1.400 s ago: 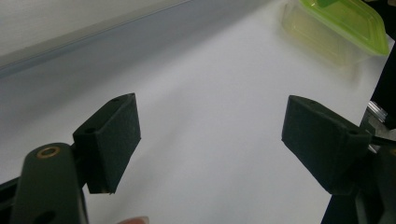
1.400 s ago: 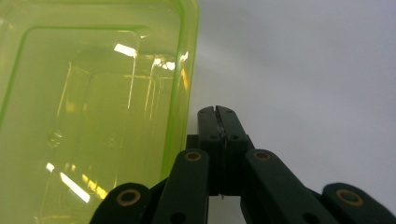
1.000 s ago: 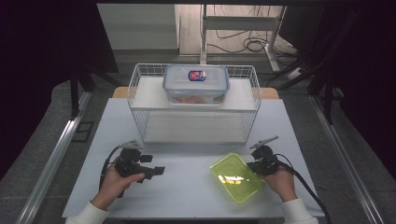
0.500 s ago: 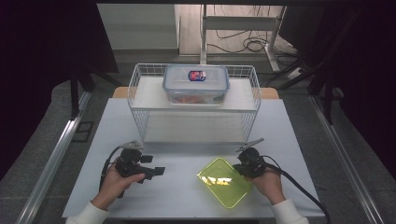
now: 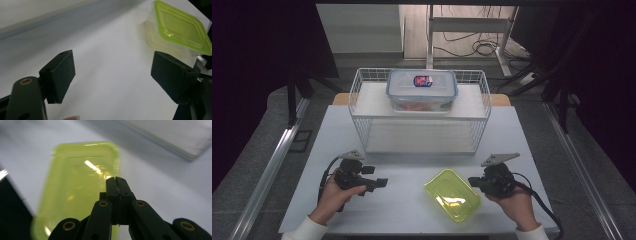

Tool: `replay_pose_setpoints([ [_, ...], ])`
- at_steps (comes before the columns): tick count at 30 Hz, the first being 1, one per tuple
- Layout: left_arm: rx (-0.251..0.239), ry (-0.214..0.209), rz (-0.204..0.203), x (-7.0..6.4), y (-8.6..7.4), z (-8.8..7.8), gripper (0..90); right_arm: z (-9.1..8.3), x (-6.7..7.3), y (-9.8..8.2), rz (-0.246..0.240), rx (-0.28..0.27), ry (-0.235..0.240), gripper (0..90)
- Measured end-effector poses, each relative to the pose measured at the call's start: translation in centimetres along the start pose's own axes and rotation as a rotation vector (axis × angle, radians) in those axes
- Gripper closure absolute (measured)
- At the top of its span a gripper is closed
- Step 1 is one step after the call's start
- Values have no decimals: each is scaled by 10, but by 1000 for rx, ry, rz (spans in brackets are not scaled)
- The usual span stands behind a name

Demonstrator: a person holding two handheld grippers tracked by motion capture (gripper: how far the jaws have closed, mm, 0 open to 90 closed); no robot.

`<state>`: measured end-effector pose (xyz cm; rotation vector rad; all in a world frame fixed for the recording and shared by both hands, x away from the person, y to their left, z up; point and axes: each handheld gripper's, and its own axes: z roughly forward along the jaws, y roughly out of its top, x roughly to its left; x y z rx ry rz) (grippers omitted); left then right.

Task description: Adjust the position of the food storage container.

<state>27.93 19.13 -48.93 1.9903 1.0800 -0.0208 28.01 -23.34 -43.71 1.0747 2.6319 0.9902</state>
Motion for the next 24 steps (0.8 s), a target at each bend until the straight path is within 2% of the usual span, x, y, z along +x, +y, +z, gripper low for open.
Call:
replay_pose_setpoints([
  [1, 2, 0, 0, 0, 0, 0, 190, -1, 8, -2, -13, 5, 33, 892],
  [5, 11, -1, 4, 0, 0, 2, 191, 3, 39, -10, -84, 58, 101, 892],
  [6, 11, -2, 3, -1, 0, 2, 190, 4, 44, -11, -92, 72, 114, 892],
  [7, 11, -2, 4, -1, 0, 2, 190, 6, 53, -14, -123, 93, 121, 892],
  [11, 12, 0, 2, 0, 0, 2, 190, 8, 81, -17, -205, 118, 126, 892],
  [13, 14, 1, 3, 0, 0, 3, 190, 13, 93, -17, -221, 133, 175, 892],
  [14, 14, 1, 4, 0, 0, 3, 190, 17, 98, -17, -228, 154, 184, 892],
  [17, 11, -2, 4, -1, 0, 2, 190, 29, 102, -19, -253, 204, 148, 892],
  [20, 11, -2, 5, 0, 0, 1, 190, 35, 98, -23, -241, 231, 147, 892],
  [22, 11, -2, 3, 1, 0, 1, 191, 39, 96, -25, -247, 253, 128, 892],
  [24, 10, -1, 2, 1, 0, 1, 190, 39, 93, -27, -238, 253, 131, 892],
])
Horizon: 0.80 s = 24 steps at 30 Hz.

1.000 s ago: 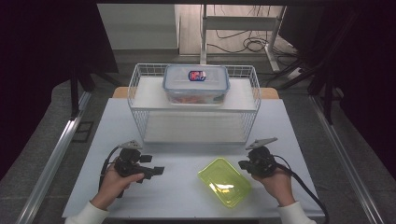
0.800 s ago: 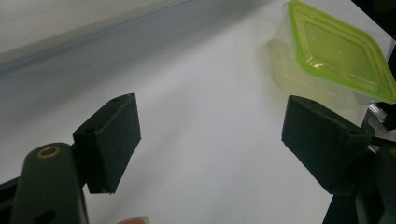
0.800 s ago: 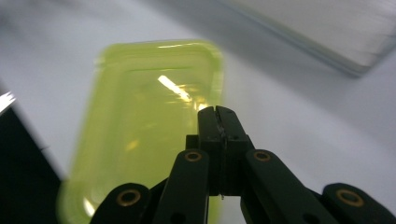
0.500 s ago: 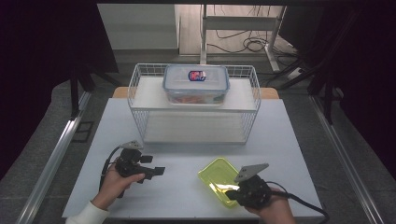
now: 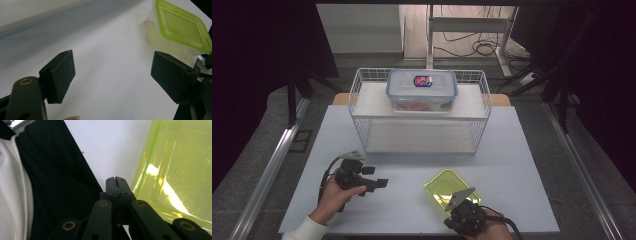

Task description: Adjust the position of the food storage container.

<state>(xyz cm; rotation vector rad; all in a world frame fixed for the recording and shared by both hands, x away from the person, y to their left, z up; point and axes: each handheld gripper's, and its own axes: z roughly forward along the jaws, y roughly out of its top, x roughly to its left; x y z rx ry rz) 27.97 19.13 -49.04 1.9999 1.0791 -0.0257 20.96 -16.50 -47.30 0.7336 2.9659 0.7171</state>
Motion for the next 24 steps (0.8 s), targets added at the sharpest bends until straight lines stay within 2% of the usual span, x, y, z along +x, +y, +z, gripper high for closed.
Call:
replay_pose_setpoints([
  [4, -1, 1, 2, -1, 0, 0, 190, -3, -4, -2, 3, 10, -39, 892],
  [7, -3, 2, 1, -2, 0, 0, 190, -7, -13, -6, 17, 5, -70, 892],
  [10, -5, 2, 0, -2, 0, 0, 190, -12, -25, -11, 47, -5, -120, 892],
  [13, -4, 2, 0, -2, 0, 0, 190, -16, -42, -18, 87, -19, -144, 892],
  [15, -2, 2, -1, -2, 0, 1, 190, -17, -53, -23, 113, -20, -176, 892],
  [16, -2, 2, -1, -2, 0, 1, 190, -17, -56, -25, 125, -27, -174, 892],
  [18, -2, 2, -1, -2, 0, 1, 190, -19, -57, -27, 133, -42, -146, 892],
  [20, -4, 4, -1, -1, 0, 0, 190, -27, -55, -27, 129, -79, -138, 892],
  [22, -6, 5, -4, -1, 0, 0, 190, -41, -58, -28, 145, -131, -171, 892],
  [24, -7, 5, -5, -1, 0, 0, 190, -56, -66, -32, 181, -173, -216, 892],
])
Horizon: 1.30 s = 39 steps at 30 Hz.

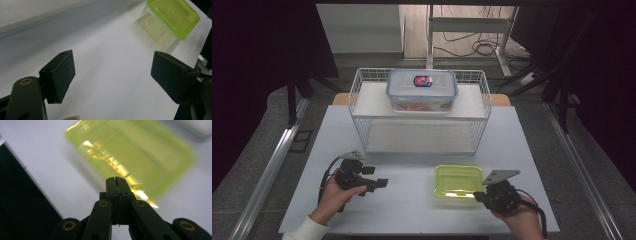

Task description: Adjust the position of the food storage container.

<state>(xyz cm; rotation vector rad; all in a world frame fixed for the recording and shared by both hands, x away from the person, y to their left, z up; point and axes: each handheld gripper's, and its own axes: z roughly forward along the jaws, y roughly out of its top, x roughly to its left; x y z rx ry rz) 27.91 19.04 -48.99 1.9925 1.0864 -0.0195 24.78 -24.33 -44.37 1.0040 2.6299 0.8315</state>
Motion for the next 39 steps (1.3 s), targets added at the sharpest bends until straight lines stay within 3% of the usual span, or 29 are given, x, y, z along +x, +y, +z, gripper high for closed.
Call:
replay_pose_setpoints([
  [3, 0, 0, 0, -1, 0, 1, 190, -8, -20, -4, 60, -19, -82, 892],
  [5, 0, 0, 1, -1, 0, 1, 190, -4, -37, -8, 107, -15, -150, 892],
  [8, -2, 1, 5, -2, 1, 0, 190, 4, -50, -10, 142, 15, -177, 892],
  [10, -8, 1, 2, -1, 1, -1, 190, 13, -55, -9, 165, 42, -170, 892],
  [15, -14, 2, 3, -2, 0, -3, 190, 31, -46, -3, 142, 92, -166, 892],
  [21, -14, 2, 5, -1, 0, -4, 190, 38, -36, 7, 125, 88, -150, 892],
  [25, -20, 4, 2, -1, 0, -6, 190, 47, -24, 17, 81, 82, -130, 892],
  [31, -18, 7, 0, 0, 0, -5, 190, 67, -8, 32, 40, 78, -64, 892],
  [39, -15, 8, -2, 0, -1, -5, 190, 79, 2, 48, 19, 60, -38, 892],
])
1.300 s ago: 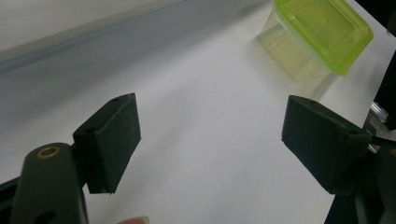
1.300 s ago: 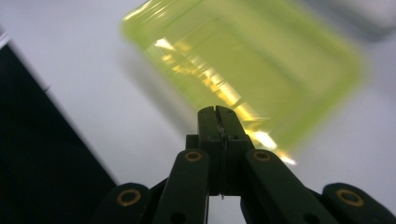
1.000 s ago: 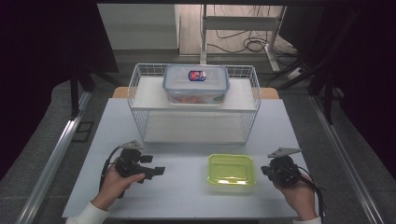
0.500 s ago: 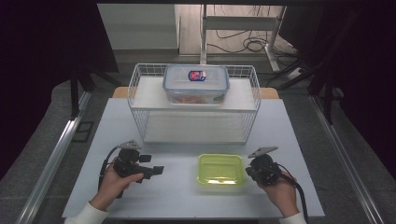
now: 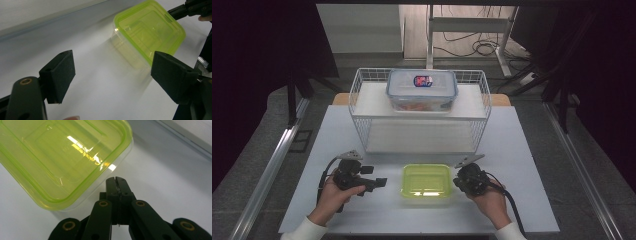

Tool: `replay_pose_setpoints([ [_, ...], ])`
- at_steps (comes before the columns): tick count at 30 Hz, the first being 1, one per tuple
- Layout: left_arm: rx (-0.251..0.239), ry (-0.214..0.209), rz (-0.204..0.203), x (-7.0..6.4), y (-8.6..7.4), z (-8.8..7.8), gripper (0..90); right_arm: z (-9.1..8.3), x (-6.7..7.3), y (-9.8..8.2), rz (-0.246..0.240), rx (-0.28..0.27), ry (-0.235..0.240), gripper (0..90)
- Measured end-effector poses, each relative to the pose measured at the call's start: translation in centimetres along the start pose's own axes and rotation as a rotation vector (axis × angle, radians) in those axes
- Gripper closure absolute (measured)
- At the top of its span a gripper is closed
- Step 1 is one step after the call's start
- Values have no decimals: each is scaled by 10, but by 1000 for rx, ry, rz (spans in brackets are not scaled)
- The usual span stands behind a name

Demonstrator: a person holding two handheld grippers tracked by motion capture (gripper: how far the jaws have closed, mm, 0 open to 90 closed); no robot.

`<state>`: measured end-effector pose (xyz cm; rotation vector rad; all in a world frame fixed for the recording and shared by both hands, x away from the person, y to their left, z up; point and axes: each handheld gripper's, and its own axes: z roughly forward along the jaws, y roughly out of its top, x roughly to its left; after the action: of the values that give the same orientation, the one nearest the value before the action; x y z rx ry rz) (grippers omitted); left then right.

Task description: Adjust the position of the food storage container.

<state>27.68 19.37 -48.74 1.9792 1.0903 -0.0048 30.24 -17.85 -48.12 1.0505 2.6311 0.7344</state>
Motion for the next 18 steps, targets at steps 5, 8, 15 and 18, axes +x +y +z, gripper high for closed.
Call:
replay_pose_setpoints([
  [5, 3, 1, 0, 0, 0, 1, 190, 4, 3, 6, -4, -8, 8, 892],
  [8, 5, 3, 4, 0, -1, 2, 190, 7, 4, 9, -6, -13, 14, 892],
  [15, 3, 15, 6, -1, -1, 1, 190, 3, -1, 4, 13, -47, 23, 891],
  [18, -2, 22, 3, -2, -1, 1, 190, -4, -7, 0, 46, -78, 36, 891],
])
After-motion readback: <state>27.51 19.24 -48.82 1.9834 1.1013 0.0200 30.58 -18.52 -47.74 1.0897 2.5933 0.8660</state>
